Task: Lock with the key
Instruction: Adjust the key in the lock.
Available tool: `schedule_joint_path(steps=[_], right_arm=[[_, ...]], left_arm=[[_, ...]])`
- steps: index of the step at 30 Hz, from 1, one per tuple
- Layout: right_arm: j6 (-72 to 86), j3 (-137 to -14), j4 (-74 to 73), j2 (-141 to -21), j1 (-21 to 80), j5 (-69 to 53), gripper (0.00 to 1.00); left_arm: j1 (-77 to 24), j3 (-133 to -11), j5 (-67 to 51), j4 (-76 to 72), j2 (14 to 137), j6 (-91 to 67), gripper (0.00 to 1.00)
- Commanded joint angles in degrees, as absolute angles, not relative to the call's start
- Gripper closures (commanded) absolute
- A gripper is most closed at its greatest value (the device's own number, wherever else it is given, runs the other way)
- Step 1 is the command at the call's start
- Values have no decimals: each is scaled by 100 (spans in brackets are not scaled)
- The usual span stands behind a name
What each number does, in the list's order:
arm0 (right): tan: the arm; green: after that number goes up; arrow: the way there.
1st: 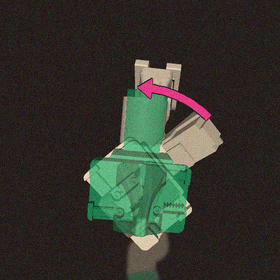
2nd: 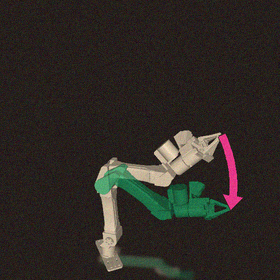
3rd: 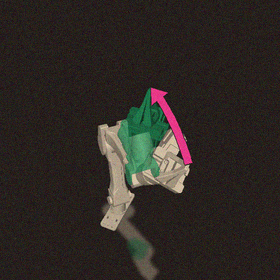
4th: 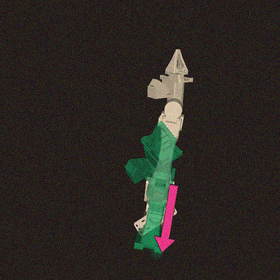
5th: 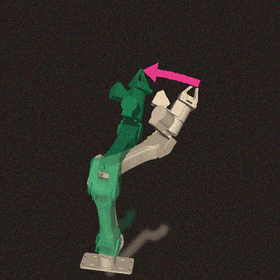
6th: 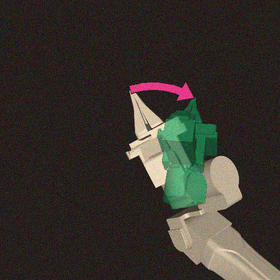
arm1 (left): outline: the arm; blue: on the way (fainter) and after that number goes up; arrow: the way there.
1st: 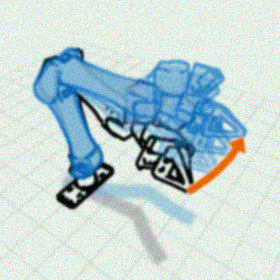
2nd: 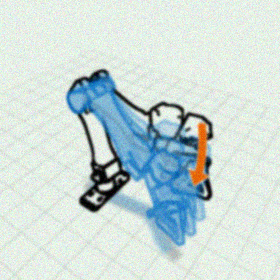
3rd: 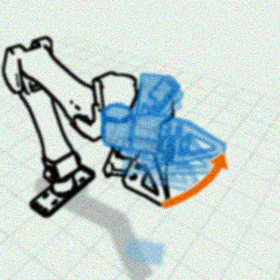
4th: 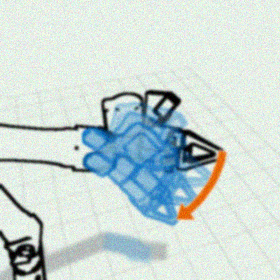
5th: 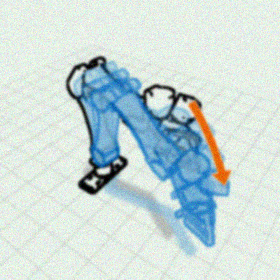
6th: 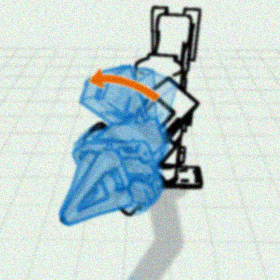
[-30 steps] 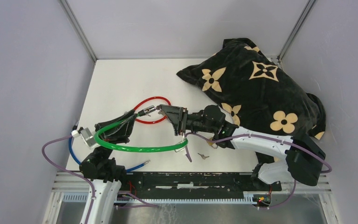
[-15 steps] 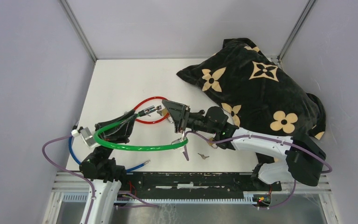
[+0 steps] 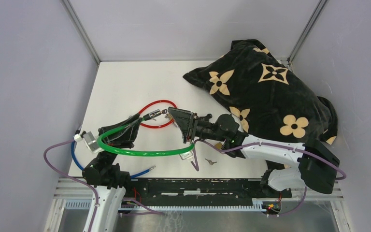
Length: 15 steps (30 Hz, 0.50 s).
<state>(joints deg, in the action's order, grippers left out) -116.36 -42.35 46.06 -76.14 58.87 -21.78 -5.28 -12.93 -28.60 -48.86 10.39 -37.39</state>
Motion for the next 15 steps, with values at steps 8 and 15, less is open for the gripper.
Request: schedule_joint_path(steps=[8,15], right_arm=[[-14690,-4595,4689,-7804,6003,-2373,56],[-14420,-4743,4527,-7827,6009,-2382,66]], left_arm=[[-489,-1538,-2592,-5010,976,-3990,98],[-493,-1538,-2621,-5002,945,-4008,98]])
